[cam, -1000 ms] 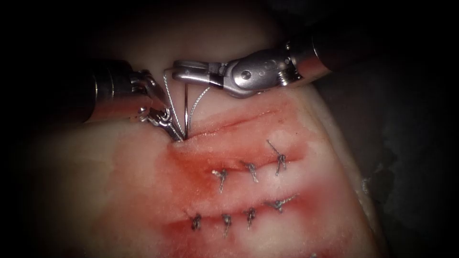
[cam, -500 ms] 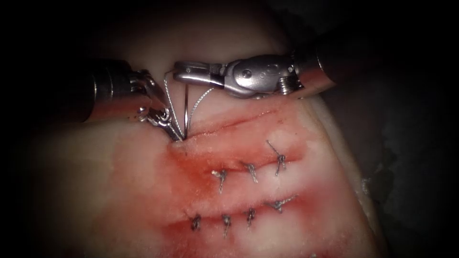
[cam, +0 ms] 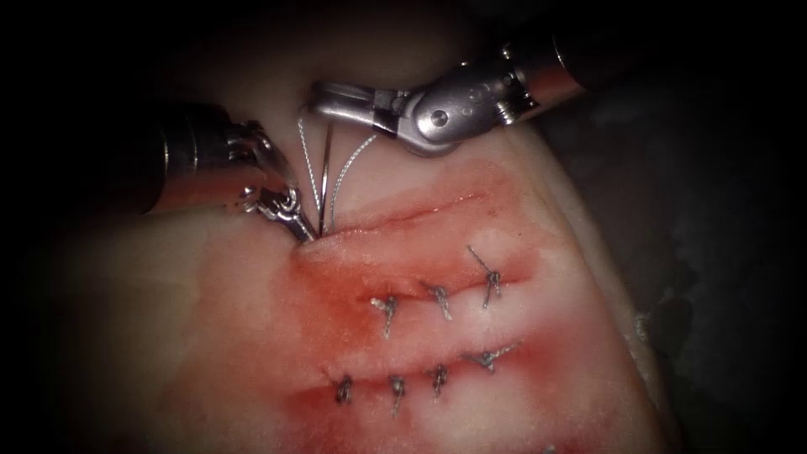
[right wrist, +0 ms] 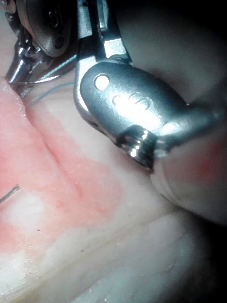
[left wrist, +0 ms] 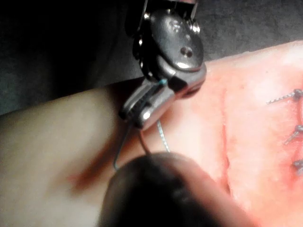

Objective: Wound Closure
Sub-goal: Push the needle through the bottom half of the tissue using the right grasper

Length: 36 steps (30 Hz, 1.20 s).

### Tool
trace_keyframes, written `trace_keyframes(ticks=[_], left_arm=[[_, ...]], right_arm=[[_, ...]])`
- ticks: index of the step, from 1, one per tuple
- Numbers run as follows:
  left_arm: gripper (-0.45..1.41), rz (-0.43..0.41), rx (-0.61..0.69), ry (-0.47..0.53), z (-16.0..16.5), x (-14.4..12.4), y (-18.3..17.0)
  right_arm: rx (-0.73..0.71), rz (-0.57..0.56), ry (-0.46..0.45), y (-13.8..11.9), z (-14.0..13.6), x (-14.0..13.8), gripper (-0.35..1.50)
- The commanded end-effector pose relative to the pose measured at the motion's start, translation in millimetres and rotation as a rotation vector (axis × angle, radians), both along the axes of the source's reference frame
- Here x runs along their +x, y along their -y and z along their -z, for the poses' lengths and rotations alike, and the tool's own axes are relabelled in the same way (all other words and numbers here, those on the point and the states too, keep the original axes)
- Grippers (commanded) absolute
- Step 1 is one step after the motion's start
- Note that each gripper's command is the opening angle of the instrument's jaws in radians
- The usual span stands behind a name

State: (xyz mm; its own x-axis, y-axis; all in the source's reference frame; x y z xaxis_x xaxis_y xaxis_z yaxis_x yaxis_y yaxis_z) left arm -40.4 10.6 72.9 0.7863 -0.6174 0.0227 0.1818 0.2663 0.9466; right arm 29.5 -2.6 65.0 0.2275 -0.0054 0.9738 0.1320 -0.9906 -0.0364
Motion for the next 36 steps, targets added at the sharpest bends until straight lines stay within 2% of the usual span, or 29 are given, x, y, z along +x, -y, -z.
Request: trace_keyframes(ticks=[1,26,36], left_arm=[[-0.45,0.003,-0.005,0.002,-0.4,-0.6,-0.8],[-0.45,0.006,0.010,0.015,0.7,-1.0,-0.3],[-0.45,0.005,0.010,0.015,0.6,-1.0,-0.4]], right_arm=[[-0.004,0.004,0.002,0.1,-0.5,0.8,-0.35],[-0.061,0.044,0.070,0.3,-0.8,0.8,-0.35],[-0.038,0.069,0.058,0.7,-0.7,1.0,-0.35]])
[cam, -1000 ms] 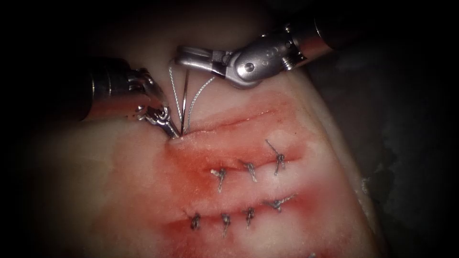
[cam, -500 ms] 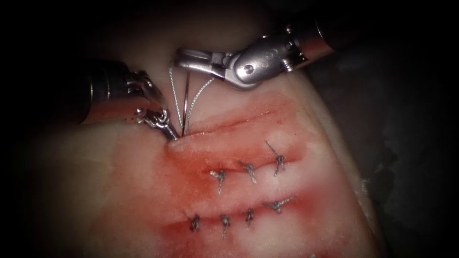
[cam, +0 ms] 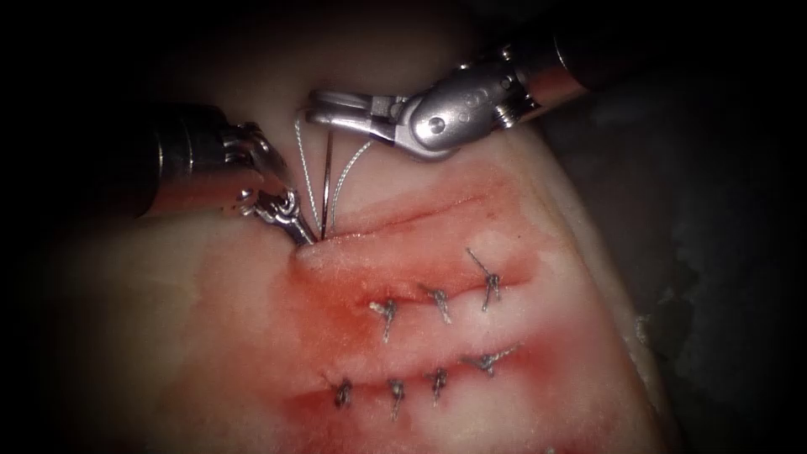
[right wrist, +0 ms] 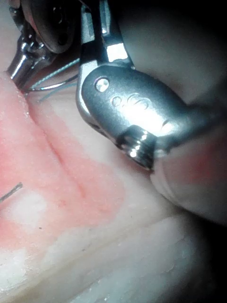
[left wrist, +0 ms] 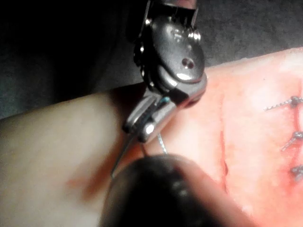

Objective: Wound Closure
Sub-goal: Push the needle through the bottom half of the tissue using the right grasper

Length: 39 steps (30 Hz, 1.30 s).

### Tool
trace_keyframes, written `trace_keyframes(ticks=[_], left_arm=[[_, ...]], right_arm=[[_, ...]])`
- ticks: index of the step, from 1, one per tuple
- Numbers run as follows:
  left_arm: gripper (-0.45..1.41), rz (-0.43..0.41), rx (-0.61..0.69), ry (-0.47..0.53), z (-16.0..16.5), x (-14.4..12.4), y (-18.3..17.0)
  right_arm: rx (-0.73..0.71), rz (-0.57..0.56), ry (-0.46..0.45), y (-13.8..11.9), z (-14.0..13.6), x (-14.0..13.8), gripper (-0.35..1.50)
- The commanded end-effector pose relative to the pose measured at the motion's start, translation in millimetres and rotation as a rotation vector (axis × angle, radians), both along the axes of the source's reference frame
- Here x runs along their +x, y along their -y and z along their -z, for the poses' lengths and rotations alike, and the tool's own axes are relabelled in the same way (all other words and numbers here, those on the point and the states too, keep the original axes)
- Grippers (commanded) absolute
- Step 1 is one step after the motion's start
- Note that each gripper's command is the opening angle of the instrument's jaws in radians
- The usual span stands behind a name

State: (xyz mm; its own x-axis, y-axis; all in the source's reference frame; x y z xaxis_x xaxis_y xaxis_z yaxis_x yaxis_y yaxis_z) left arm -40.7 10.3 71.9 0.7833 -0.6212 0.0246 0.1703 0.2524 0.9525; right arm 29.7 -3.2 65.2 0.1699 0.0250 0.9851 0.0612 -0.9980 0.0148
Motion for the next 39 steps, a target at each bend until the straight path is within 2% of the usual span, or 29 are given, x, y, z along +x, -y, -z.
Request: trace_keyframes(ticks=[1,11,23,39], left_arm=[[-0.45,0.001,-0.005,0.002,-0.5,-0.7,-0.7],[-0.45,0.000,-0.006,0.002,-0.6,-0.6,-0.6],[-0.45,-0.001,-0.006,0.002,-0.6,-0.6,-0.7],[-0.45,-0.002,-0.006,0.003,-0.5,-0.5,-0.6]], right_arm=[[0.019,-0.003,-0.004,0.1,-0.5,0.8,-0.35],[0.056,-0.022,-0.043,-0.1,-0.1,1.0,-0.35],[0.130,-0.007,-0.047,0.0,-0.2,0.8,-0.35],[0.150,-0.002,-0.041,0.1,-0.4,0.9,-0.35]])
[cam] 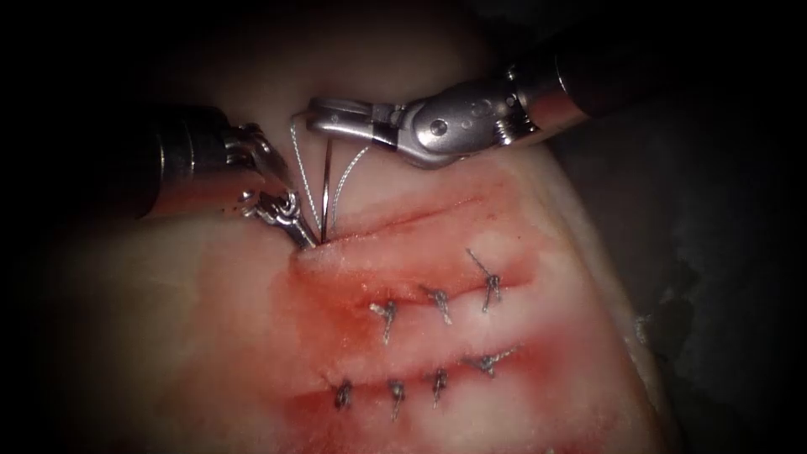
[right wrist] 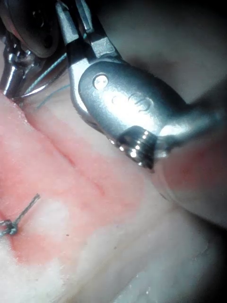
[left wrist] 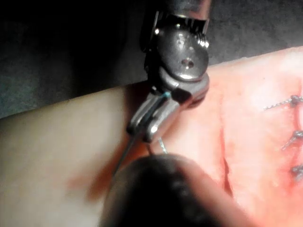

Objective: Wound Closure
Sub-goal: Push the needle through the bottom half of the tissue using the right grasper

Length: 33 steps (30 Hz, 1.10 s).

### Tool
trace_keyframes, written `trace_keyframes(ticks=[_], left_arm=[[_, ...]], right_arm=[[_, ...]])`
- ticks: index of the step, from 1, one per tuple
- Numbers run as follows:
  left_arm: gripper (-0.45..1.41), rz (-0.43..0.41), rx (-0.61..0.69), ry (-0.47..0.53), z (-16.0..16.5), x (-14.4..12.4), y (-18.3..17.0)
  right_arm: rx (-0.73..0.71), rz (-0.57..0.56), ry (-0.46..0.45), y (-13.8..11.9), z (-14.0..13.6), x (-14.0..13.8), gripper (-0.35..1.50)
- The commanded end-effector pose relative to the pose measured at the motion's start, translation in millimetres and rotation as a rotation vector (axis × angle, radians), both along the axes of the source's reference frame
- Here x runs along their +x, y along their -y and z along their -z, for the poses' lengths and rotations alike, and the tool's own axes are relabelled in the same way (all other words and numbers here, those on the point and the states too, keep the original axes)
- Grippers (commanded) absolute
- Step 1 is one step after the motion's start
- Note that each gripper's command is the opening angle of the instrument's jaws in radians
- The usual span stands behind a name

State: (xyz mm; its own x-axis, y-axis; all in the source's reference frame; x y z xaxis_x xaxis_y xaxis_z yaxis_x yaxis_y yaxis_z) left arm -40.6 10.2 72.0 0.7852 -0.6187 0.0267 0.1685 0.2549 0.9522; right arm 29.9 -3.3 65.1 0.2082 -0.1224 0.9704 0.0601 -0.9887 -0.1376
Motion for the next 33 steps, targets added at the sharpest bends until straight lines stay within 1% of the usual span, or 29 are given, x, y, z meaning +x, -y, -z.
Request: trace_keyframes(ticks=[1,15,19,28,33], left_arm=[[-0.45,0.001,-0.003,0.002,-0.4,-0.6,-0.7],[-0.45,0.002,0.000,-0.002,-0.3,-0.6,-0.7],[-0.45,0.002,0.000,-0.002,-0.3,-0.5,-0.7],[-0.45,0.001,0.000,-0.002,-0.3,-0.5,-0.7],[-0.45,0.001,0.000,-0.002,-0.3,-0.5,-0.6]], right_arm=[[0.000,-0.004,-0.002,0.1,-0.4,0.8,-0.35],[0.042,-0.041,0.015,0.5,-0.3,0.7,-0.35],[0.089,-0.087,0.034,0.7,-0.2,0.7,-0.35],[0.123,-0.110,0.047,1.0,-0.1,0.6,-0.35],[0.167,-0.152,0.063,1.2,0.0,0.5,-0.35]])
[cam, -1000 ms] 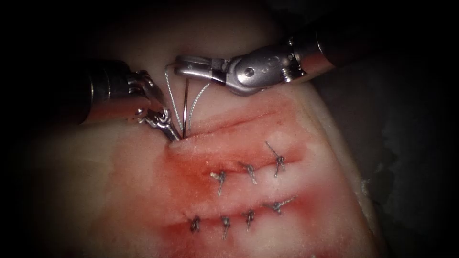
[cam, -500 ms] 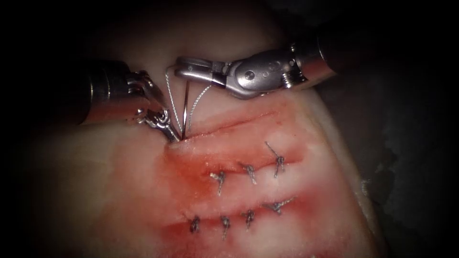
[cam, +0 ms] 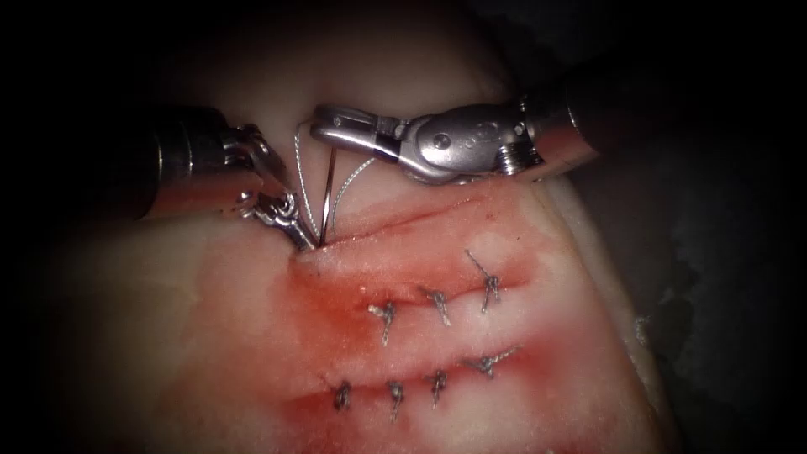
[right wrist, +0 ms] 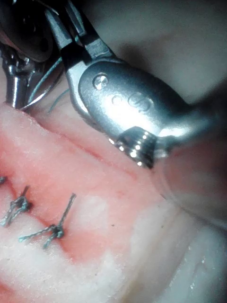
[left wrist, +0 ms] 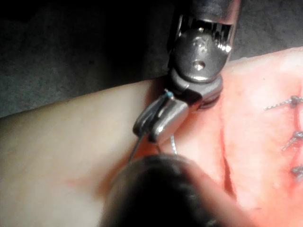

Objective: Wound Closure
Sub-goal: Push the needle through the bottom half of the tissue using the right grasper

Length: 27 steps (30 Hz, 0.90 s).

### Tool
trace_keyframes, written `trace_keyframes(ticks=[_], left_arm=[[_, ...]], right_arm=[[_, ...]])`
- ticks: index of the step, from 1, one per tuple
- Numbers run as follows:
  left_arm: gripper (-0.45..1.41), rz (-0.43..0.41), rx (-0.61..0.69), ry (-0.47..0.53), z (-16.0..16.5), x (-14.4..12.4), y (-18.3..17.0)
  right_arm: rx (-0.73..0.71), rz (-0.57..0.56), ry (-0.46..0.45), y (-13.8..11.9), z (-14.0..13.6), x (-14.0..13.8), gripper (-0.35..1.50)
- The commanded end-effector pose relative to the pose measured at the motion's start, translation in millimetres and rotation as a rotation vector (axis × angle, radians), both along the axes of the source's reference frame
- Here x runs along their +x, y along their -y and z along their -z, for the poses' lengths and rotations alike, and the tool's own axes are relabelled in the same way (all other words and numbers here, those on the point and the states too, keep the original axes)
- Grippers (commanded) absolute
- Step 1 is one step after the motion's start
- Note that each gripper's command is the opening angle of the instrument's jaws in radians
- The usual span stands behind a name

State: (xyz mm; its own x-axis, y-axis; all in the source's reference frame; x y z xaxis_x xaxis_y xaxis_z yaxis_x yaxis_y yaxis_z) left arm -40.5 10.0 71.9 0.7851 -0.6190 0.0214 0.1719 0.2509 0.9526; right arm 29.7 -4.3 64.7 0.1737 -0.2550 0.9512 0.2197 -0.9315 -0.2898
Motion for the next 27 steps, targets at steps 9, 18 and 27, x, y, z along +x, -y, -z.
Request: trace_keyframes(ticks=[9,18,27], left_arm=[[-0.45,0.000,-0.003,0.003,-0.3,-0.6,-0.8],[-0.45,0.003,-0.004,0.003,-0.2,-0.6,-1.1],[-0.45,0.003,-0.004,0.004,0.0,-0.6,-0.8]], right_arm=[[0.053,-0.020,0.010,0.2,-0.6,0.3,-0.35],[0.052,-0.070,0.027,0.0,-0.9,-0.1,-0.35],[-0.148,-0.069,0.046,-0.2,-0.5,-0.1,-0.35]])
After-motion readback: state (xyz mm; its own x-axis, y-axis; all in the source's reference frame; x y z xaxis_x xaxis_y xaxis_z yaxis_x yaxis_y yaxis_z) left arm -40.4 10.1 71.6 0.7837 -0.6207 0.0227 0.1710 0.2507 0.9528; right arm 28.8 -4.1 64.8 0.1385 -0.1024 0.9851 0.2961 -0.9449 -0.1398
